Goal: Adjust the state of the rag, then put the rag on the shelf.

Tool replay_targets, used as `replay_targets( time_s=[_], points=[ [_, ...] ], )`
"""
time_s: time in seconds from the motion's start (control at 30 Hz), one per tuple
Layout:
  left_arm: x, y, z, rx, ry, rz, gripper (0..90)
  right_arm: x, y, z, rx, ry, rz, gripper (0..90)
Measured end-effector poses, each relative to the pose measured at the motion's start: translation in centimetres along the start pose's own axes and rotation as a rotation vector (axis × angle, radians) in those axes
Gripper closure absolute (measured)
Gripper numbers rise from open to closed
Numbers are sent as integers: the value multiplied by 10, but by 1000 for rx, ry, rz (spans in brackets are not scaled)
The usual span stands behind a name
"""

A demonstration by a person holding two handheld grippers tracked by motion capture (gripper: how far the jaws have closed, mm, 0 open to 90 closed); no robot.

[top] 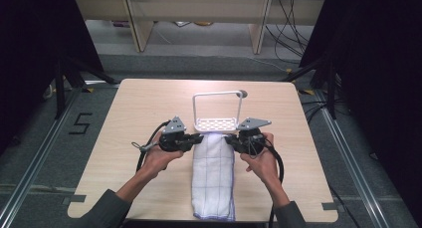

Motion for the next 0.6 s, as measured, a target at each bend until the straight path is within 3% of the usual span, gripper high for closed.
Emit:
replay_targets(
  time_s=[0.3,0.37,0.6],
  points=[
    [4,3,-1,-8,14,3,841,3,4,3,8,4,-17,815],
    [6,6,-2,-2,14,-4,842,5,5,3,28,11,-19,816],
    [17,18,-5,-8,15,-29,843,18,15,10,26,13,-44,818]
  ],
)
Point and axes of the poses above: each handheld gripper's, and its own axes: x roughly backward along the jaws, y roughly out of its top, z roughly to its left, the point moved 4 cm from there along -x, roughly forward along the jaws, and after that the axes turned 6 degrees about -x, right-handed, at the moved point
